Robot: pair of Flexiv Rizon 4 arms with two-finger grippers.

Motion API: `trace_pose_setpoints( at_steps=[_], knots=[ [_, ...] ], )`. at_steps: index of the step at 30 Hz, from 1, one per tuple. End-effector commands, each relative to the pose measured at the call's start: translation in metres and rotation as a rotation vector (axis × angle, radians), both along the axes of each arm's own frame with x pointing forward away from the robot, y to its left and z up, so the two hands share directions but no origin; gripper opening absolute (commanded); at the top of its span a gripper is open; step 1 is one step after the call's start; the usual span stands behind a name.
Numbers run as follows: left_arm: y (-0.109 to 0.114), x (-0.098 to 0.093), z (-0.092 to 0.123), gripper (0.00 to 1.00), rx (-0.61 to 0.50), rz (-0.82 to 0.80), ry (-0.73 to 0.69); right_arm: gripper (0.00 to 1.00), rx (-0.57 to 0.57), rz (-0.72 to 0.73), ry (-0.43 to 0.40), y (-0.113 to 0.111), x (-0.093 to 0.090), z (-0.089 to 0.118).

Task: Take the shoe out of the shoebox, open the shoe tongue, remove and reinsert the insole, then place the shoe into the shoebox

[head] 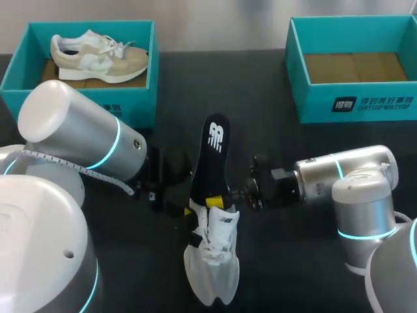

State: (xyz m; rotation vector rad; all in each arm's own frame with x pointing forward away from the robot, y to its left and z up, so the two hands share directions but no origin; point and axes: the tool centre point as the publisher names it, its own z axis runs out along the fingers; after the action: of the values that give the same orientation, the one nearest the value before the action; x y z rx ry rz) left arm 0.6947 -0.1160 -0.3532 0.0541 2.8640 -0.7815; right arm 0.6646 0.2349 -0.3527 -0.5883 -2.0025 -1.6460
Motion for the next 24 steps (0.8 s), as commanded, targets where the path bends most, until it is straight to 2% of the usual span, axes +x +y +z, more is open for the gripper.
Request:
trace_pose_setpoints(
  at_steps=[1, 5, 14, 18, 20, 24],
  knots=[
    [0.001, -0.001, 0.000, 1.00, -0.002, -0.001, -0.001, 0.00, -0.040, 0.008, 0.015, 0.005, -0.003, -0.006],
    [0.001, -0.001, 0.000, 1.00, -0.002, -0.001, -0.001, 0.00, -0.058, 0.000, 0.023, 0.005, -0.004, -0.006],
    [0.001, -0.001, 0.000, 1.00, -0.002, -0.001, -0.001, 0.00, -0.020, -0.007, -0.005, 0.004, 0.000, 0.001],
    [0.001, -0.001, 0.000, 1.00, -0.002, -0.001, -0.001, 0.25, -0.023, -0.008, -0.013, 0.004, 0.002, 0.004],
    [0.001, -0.001, 0.000, 1.00, -0.002, -0.001, -0.001, 0.30, -0.015, -0.003, -0.021, 0.004, 0.003, 0.006],
    [0.001, -0.001, 0.000, 1.00, -0.002, -0.001, -0.001, 0.33, -0.012, -0.001, -0.035, 0.004, 0.006, 0.010]
  ],
)
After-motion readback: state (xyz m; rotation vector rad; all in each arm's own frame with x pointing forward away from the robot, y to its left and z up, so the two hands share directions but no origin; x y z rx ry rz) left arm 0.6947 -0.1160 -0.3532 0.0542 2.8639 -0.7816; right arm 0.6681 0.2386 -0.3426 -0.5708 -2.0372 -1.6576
